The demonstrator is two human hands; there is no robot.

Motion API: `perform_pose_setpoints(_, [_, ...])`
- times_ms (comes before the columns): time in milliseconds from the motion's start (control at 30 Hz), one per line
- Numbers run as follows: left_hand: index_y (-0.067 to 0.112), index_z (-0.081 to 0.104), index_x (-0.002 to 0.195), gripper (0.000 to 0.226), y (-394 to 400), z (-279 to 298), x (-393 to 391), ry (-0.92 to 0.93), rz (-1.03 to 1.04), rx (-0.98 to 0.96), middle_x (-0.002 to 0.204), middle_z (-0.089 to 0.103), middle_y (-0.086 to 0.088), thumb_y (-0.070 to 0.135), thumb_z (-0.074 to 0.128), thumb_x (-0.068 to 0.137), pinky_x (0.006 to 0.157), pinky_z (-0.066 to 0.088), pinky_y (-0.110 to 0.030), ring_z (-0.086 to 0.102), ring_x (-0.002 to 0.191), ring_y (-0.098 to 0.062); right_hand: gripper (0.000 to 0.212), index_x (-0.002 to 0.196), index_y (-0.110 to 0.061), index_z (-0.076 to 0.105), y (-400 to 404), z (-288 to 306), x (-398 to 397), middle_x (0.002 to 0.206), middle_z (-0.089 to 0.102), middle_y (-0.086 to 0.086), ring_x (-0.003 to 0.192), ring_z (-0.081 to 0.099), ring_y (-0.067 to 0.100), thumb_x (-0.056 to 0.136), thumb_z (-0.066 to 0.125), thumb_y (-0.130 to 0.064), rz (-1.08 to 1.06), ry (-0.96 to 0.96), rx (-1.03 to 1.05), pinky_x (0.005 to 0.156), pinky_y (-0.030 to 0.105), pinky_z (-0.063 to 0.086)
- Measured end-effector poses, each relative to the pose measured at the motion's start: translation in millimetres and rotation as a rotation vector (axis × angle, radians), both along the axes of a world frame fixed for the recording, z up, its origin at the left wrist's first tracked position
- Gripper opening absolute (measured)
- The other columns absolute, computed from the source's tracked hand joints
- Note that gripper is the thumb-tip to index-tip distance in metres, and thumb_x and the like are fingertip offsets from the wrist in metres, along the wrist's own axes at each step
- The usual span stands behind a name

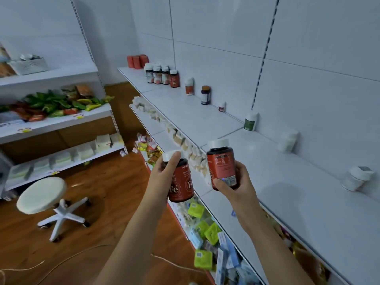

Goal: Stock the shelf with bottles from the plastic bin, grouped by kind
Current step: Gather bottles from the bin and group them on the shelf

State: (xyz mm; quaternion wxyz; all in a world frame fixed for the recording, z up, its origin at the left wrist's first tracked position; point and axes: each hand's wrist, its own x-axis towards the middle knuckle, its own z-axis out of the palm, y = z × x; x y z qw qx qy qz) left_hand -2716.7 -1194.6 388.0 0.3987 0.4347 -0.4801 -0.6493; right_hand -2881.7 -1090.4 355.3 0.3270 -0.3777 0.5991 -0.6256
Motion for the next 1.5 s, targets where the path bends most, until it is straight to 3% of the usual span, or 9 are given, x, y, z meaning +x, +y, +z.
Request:
perform_pose_setpoints(167, [0.039,0.059,0.107,0.048,-91.9,6.2,-13.8,-0.085,0.06,-0.015,0.106,0.07,0.001,0.065,0.066,0.067,0.079,0.059,-0.038,0.07,0.094,-0.021,0.066,0.129,-0.031,0.048,-113.8,0.9,-19.7,0.11,0.069,-0.006,0.1,0.07,0.019,0.072,0.08,-0.031,0.062,-0.056,0.005,0.086,0.035,0.056])
perform_pose_setpoints(333, [0.04,0.058,0.102,0.037,-176.0,8.0,-8.9,-0.107,0.161,-0.012,0.105,0.07,0.002,0.061,0.063,0.073,0.081,0.058,-0.038,0.069,0.095,-0.021,0.073,0.131,-0.032,0.046,-219.8,11.1,-18.7,0.112,0.068,-0.008,0.1,0.07,0.016,0.067,0.08,-0.04,0.139,-0.054,0.007,0.086,0.032,0.056])
perform_pose_setpoints(467, [0.042,0.055,0.095,0.021,-230.4,-3.4,2.5,-0.108,0.244,0.043,0.101,0.067,0.006,0.056,0.062,0.081,0.072,0.055,-0.033,0.067,0.093,-0.018,0.065,0.131,-0.033,0.041,-281.4,6.5,-9.6,0.115,0.066,-0.005,0.098,0.069,0.011,0.08,0.08,-0.023,0.2,-0.021,0.056,0.077,0.023,0.056])
perform_pose_setpoints(600, [0.04,0.056,0.097,0.033,-297.3,-12.5,12.4,-0.12,0.253,0.074,0.103,0.068,0.003,0.062,0.062,0.073,0.079,0.058,-0.038,0.068,0.094,-0.021,0.069,0.134,-0.033,0.038,-345.9,-0.1,-0.5,0.117,0.065,-0.005,0.098,0.069,0.01,0.08,0.08,-0.025,0.212,-0.004,0.111,0.077,0.022,0.055])
perform_pose_setpoints(800, [0.031,0.058,0.119,0.066,-418.5,-21.1,36.0,-0.107,0.18,0.07,0.109,0.069,-0.002,0.07,0.062,0.066,0.086,0.058,-0.043,0.069,0.098,-0.025,0.068,0.13,-0.032,0.051,-460.6,-3.1,23.9,0.116,0.068,-0.006,0.103,0.067,0.009,0.069,0.074,-0.051,0.089,-0.108,0.097,0.092,0.029,0.052])
perform_pose_setpoints(967, [0.032,0.056,0.123,0.082,-526.6,-9.8,63.3,-0.099,0.062,0.044,0.115,0.068,-0.004,0.077,0.072,0.056,0.091,0.056,-0.048,0.068,0.103,-0.027,0.053,0.124,-0.037,0.057,-557.6,15.0,46.3,0.115,0.069,-0.008,0.111,0.065,0.015,0.076,0.067,-0.056,0.026,-0.139,0.056,0.104,0.044,0.047])
perform_pose_setpoints(1067, [0.035,0.058,0.112,0.062,-581.9,0.6,65.0,-0.097,-0.061,-0.01,0.115,0.068,-0.003,0.06,0.076,0.059,0.095,0.053,-0.05,0.066,0.105,-0.026,0.052,0.129,-0.034,0.054,-600.8,23.0,48.4,0.118,0.067,-0.007,0.111,0.064,0.013,0.082,0.068,-0.049,-0.071,-0.128,0.025,0.096,0.034,0.05])
perform_pose_setpoints(1200, [0.027,0.053,0.125,0.05,-644.0,-4.0,50.0,-0.115,-0.198,-0.055,0.118,0.065,-0.003,0.034,0.076,0.08,0.096,0.052,-0.047,0.065,0.107,-0.024,0.042,0.13,-0.029,0.053,-639.4,16.6,38.7,0.115,0.066,-0.008,0.097,0.065,0.002,0.09,0.068,-0.031,-0.203,-0.122,0.042,0.069,0.012,0.049])
perform_pose_setpoints(1500, [0.033,0.045,0.123,0.043,-749.5,-12.8,-10.8,-0.19,-0.347,-0.171,0.111,0.06,0.013,0.036,0.07,0.088,0.068,0.046,-0.018,0.058,0.097,-0.001,0.042,0.118,-0.023,0.051,-736.4,-10.5,-17.4,0.107,0.065,-0.007,0.095,0.063,0.005,0.084,0.076,-0.019,-0.434,-0.097,0.089,0.071,0.017,0.046])
